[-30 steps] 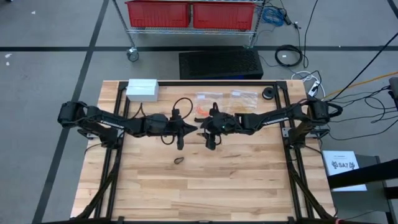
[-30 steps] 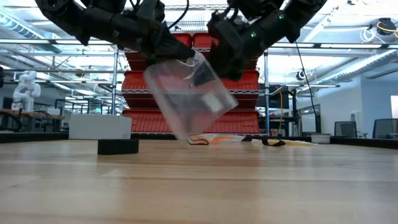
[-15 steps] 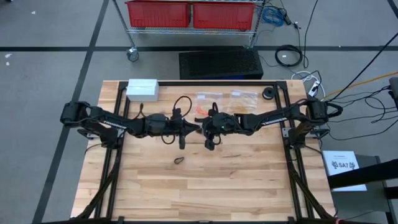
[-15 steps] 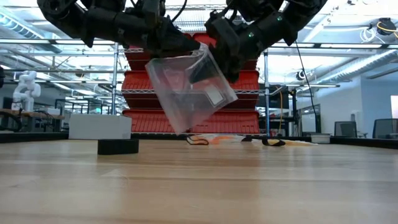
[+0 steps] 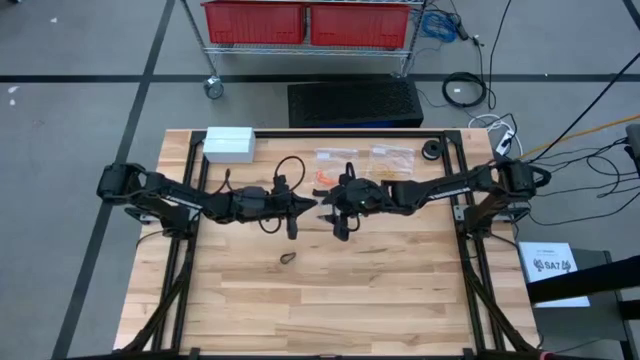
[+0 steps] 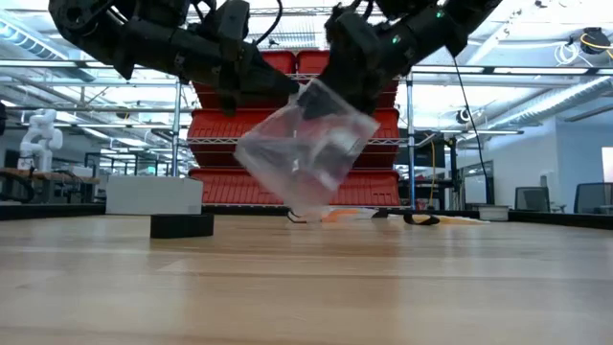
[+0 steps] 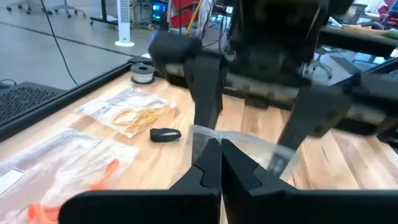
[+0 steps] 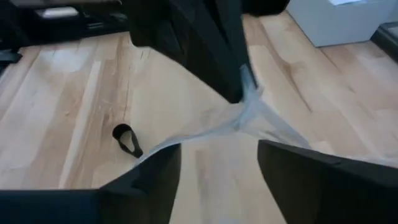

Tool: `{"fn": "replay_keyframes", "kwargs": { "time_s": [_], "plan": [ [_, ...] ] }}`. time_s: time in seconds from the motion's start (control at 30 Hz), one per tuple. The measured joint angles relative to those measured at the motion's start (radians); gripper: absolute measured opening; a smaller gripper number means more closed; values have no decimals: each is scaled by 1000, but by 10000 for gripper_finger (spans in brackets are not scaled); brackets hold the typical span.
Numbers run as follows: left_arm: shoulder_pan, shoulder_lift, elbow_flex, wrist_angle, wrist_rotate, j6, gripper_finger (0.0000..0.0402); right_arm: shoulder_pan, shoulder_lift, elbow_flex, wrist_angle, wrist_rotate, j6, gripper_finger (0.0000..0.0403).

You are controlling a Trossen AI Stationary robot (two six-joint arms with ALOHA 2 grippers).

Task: Sort rubber bands
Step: Open the left zip lock bag, then put the top right black rubber band into the left zip lock bag

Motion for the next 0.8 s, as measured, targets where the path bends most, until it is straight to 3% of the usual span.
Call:
{"fn": "replay_keyframes", "kwargs": {
  "time_s": [0.33, 0.57, 0.8],
  "plan": [
    [0, 0, 0, -18, -38, 25, 0, 0, -225, 1, -308, 6, -5, 233],
    [2, 0, -1, -50, -49, 25, 0, -18, -331, 1, -608, 220, 107, 233],
    [1, 0, -1, -52, -49, 25, 0, -90, -290, -225, -560, 234, 285, 250]
  ]
}}
